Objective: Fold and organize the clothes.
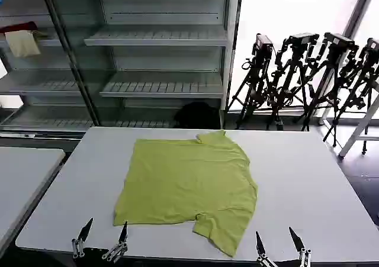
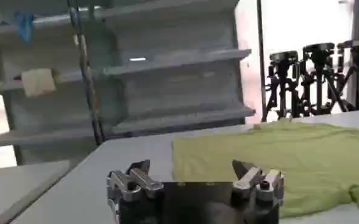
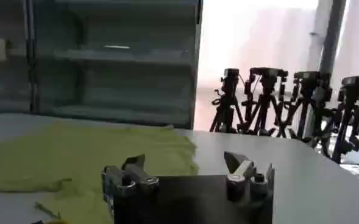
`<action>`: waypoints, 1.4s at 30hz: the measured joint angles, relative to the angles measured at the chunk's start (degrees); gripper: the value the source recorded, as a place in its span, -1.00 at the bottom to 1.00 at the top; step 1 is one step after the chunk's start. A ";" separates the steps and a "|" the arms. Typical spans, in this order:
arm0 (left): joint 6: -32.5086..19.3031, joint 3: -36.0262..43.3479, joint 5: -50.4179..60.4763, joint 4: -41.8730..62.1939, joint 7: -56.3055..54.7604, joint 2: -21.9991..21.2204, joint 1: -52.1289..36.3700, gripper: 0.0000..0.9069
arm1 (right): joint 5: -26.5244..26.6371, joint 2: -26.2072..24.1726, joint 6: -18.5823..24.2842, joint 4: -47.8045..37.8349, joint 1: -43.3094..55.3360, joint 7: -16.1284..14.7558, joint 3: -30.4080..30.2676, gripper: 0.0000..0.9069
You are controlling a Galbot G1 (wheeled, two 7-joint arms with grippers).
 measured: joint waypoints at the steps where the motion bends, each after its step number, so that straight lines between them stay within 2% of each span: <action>1: 1.30 -0.20 -0.70 -0.11 0.33 0.29 -0.28 1.00 | 0.19 0.11 -1.72 0.32 0.61 0.49 -1.00 1.00; 8: 9.46 -1.27 -5.96 -0.35 3.24 2.24 -2.63 1.00 | 2.30 0.91 -12.51 1.29 4.65 4.15 -7.60 1.00; 17: 17.63 -1.56 -12.71 1.33 5.71 3.42 -8.02 1.00 | 3.52 2.35 -19.53 0.34 8.94 6.35 -12.34 1.00; 28: 24.02 -1.24 -19.46 5.25 7.18 3.08 -16.59 1.00 | 3.61 3.17 -23.15 -0.96 12.58 7.23 -14.82 1.00; 35: 25.08 -1.95 -22.89 8.73 7.71 3.51 -20.50 1.00 | 3.67 3.59 -24.41 -1.88 14.34 7.46 -16.06 1.00; 42: 25.25 -2.07 -24.51 11.48 8.38 3.20 -22.24 0.87 | 3.91 3.93 -25.51 -2.80 15.89 7.64 -17.45 1.00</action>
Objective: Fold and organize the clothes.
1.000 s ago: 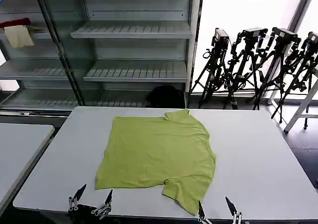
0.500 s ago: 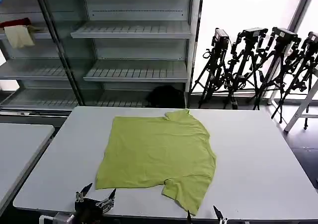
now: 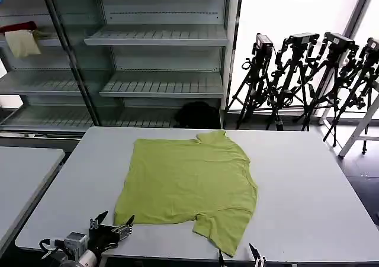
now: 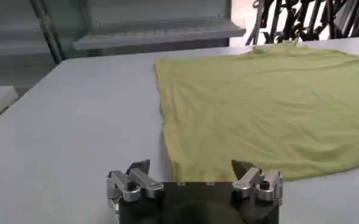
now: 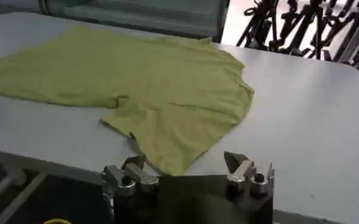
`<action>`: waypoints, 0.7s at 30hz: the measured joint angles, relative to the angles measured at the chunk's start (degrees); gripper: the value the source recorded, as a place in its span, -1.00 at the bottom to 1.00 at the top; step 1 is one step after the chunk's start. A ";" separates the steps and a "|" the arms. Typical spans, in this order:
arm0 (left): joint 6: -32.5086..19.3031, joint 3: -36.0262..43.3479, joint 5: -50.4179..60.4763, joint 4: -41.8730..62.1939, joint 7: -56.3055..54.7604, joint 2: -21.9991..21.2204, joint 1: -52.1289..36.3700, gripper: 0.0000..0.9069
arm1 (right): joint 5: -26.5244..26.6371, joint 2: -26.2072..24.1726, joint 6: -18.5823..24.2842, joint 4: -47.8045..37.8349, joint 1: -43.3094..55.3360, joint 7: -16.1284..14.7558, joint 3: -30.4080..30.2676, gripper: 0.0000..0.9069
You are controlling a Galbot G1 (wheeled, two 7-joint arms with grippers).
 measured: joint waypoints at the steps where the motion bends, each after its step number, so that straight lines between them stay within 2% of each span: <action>1: 0.00 0.00 -0.15 0.27 0.03 -0.03 -0.16 0.82 | -0.02 0.12 -0.04 -0.19 0.12 0.01 -0.13 1.00; 4: -0.14 -0.02 -0.47 0.97 0.20 -0.07 -0.55 0.62 | -0.03 0.39 -0.21 -0.67 0.54 0.03 -0.53 1.00; 6: -0.22 -0.08 -0.69 1.29 0.34 -0.06 -0.76 0.40 | -0.03 0.48 -0.29 -0.98 0.91 0.20 -0.79 1.00; 10: -0.52 -0.07 -0.83 1.73 0.75 0.00 -1.02 0.16 | 0.08 0.86 -0.25 -1.54 1.56 0.36 -0.89 1.00; 12: -0.71 0.07 -0.82 1.99 0.84 -0.05 -1.17 -0.04 | 0.41 1.16 -0.15 -1.94 1.89 0.37 -0.89 1.00; 13: -0.81 0.14 -0.81 2.14 0.87 -0.07 -1.27 -0.11 | 0.51 1.29 -0.03 -2.13 2.04 0.34 -0.88 0.93; 15: -1.02 0.25 -0.77 2.40 0.95 -0.08 -1.46 -0.31 | 0.61 1.57 0.14 -2.64 2.44 0.32 -0.85 0.51; 16: -1.09 0.31 -0.74 2.53 1.00 -0.08 -1.55 -0.36 | 0.66 1.68 0.22 -2.84 2.58 0.31 -0.84 0.38; 17: -1.16 0.34 -0.68 2.62 1.03 -0.09 -1.62 -0.47 | 0.76 1.77 0.28 -3.06 2.79 0.31 -0.83 0.09; 18: -1.22 0.39 -0.63 2.69 1.05 -0.10 -1.69 -0.60 | 0.85 1.85 0.31 -3.25 2.97 0.31 -0.78 -0.04; 19: -1.27 0.44 -0.60 2.75 1.09 -0.10 -1.76 -0.73 | 0.97 1.93 0.33 -3.44 3.23 0.33 -0.70 -0.44; 20: -1.30 0.46 -0.57 2.80 1.08 -0.10 -1.83 -0.73 | 1.10 2.03 0.36 -3.66 3.46 0.37 -0.63 -0.58; 21: -1.36 0.48 -0.53 2.87 1.10 -0.11 -1.88 -0.91 | 1.22 2.11 0.41 -3.87 3.65 0.38 -0.63 -0.80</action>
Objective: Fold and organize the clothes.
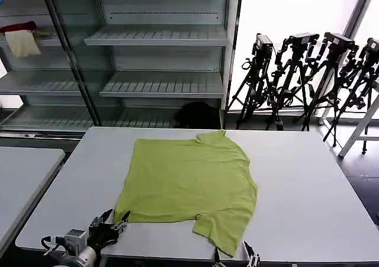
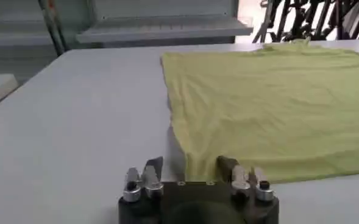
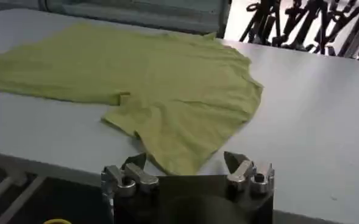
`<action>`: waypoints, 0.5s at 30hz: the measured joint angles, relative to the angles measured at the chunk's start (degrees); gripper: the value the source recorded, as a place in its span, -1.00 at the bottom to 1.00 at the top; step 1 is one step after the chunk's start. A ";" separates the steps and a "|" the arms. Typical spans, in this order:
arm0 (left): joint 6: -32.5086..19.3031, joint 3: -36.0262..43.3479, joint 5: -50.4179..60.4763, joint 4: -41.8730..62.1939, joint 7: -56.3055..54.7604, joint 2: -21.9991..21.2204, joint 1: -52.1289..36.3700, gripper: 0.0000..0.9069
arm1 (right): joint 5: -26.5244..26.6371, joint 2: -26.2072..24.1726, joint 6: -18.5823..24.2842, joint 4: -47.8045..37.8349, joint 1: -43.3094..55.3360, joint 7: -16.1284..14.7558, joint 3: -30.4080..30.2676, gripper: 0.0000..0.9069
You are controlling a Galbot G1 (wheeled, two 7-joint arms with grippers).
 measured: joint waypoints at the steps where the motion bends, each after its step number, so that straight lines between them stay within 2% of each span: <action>1: -0.05 0.01 0.05 0.11 0.01 0.00 -0.05 -0.96 | 0.10 0.05 0.04 -0.20 0.17 0.00 -0.02 -0.91; 2: -0.07 0.02 0.09 0.18 0.01 0.00 -0.08 -0.98 | 0.18 0.08 0.09 -0.38 0.30 0.01 -0.03 -1.00; 15: -0.93 0.49 1.05 0.31 1.06 -0.01 0.20 -0.98 | 1.41 0.09 0.51 -1.58 1.37 -0.22 0.42 -1.00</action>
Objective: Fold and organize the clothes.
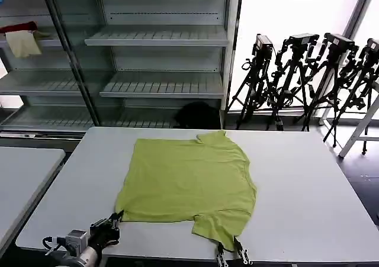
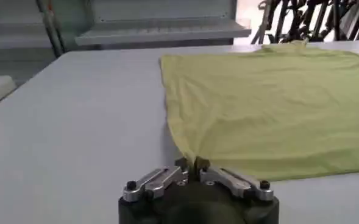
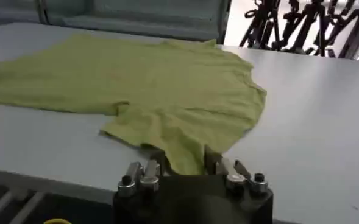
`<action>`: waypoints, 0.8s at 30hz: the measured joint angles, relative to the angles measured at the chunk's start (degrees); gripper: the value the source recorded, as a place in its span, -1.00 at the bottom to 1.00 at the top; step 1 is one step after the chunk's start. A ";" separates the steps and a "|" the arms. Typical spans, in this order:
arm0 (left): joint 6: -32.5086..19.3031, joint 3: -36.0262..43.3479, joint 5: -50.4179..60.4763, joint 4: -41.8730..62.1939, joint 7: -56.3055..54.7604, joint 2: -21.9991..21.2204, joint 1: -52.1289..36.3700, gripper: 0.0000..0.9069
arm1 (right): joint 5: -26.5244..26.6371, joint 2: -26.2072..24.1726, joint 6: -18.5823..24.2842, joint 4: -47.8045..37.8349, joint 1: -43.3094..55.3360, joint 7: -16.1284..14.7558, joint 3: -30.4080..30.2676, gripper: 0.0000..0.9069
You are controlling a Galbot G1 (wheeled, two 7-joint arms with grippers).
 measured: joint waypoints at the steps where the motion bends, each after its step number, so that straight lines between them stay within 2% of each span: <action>1: -0.06 0.01 0.12 -0.02 0.12 0.04 0.04 -0.98 | 0.12 -0.03 0.00 -0.01 0.09 -0.02 0.01 -1.00; 14: -2.19 0.00 1.92 -1.52 1.32 0.94 -0.11 -1.00 | 1.23 -1.25 -0.35 2.38 2.05 0.00 1.40 -1.00; 24: -2.89 0.37 1.12 -3.18 0.37 1.88 -1.35 -1.00 | 2.34 -3.04 -1.15 6.23 4.38 -1.55 4.53 -1.00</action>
